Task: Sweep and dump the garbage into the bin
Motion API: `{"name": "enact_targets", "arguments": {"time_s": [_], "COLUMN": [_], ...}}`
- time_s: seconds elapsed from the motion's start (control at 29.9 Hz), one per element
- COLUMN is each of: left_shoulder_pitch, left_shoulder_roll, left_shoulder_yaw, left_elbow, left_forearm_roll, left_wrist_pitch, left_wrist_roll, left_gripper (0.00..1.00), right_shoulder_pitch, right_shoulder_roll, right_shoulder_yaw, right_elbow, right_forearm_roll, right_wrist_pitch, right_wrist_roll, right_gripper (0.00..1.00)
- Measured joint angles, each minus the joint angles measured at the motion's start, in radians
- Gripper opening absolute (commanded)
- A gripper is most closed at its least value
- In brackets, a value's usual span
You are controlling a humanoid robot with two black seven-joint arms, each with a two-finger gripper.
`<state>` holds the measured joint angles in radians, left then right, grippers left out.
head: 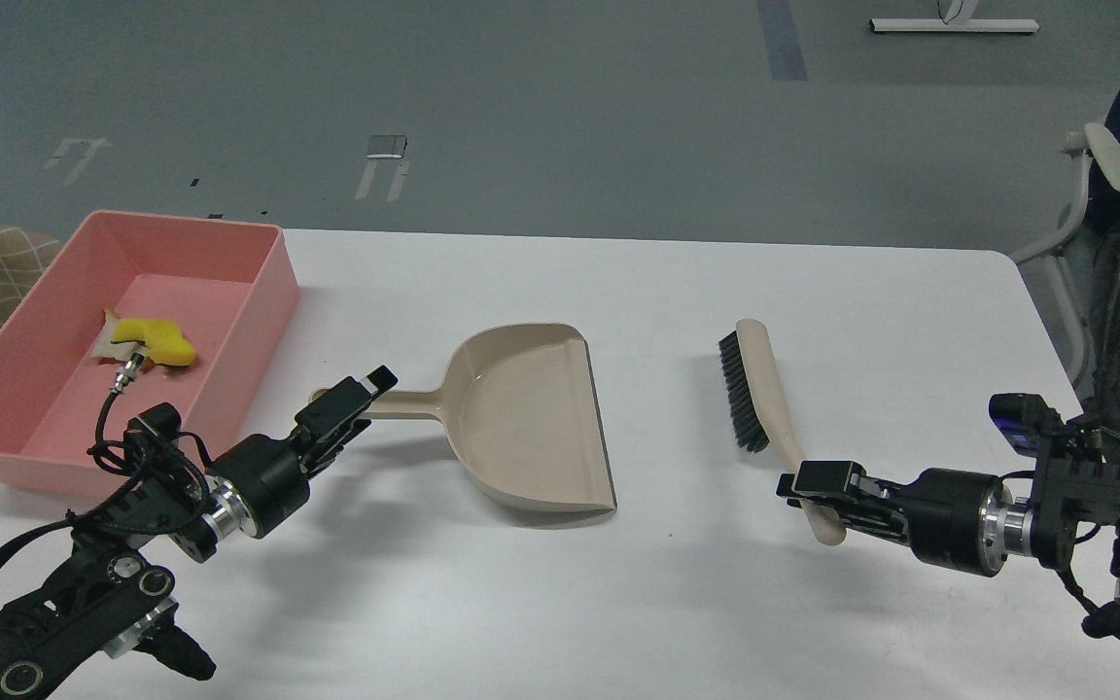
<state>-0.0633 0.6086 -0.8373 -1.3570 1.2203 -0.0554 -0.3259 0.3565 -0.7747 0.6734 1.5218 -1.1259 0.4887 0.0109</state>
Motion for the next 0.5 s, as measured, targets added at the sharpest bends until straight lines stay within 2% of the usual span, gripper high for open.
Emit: {"name": "enact_targets", "arguments": {"time_s": [0.27,0.37,0.5], "left_shoulder_pitch": [0.034,0.05,0.075], "left_shoulder_roll": [0.0,0.008,0.015], "left_shoulder_yaw": [-0.002,-0.003,-0.009], "left_elbow": [-0.018,-0.031,-0.05], "left_forearm_roll": [-0.001,-0.001,-0.001], "left_wrist_pitch": [-0.033,-0.044,-0.054], "left_wrist_roll": [-0.01,-0.012,-0.023], "left_gripper": [0.99,0.99,0.98], "right_shoulder_pitch": [-0.009,-0.01,-0.012], "right_shoulder_roll": [0.0,0.0,0.0], "right_shoulder_yaw": [-0.006,-0.006,-0.006], "right_elbow": [-0.004,-0.01,-0.014], "right_forearm_roll": [-0.008,-0.01,-0.011], "right_wrist_pitch": [0.0,0.0,0.0], "right_wrist_roll": [-0.006,-0.007,-0.017], "right_gripper": [0.14,0.22,0.44]}}
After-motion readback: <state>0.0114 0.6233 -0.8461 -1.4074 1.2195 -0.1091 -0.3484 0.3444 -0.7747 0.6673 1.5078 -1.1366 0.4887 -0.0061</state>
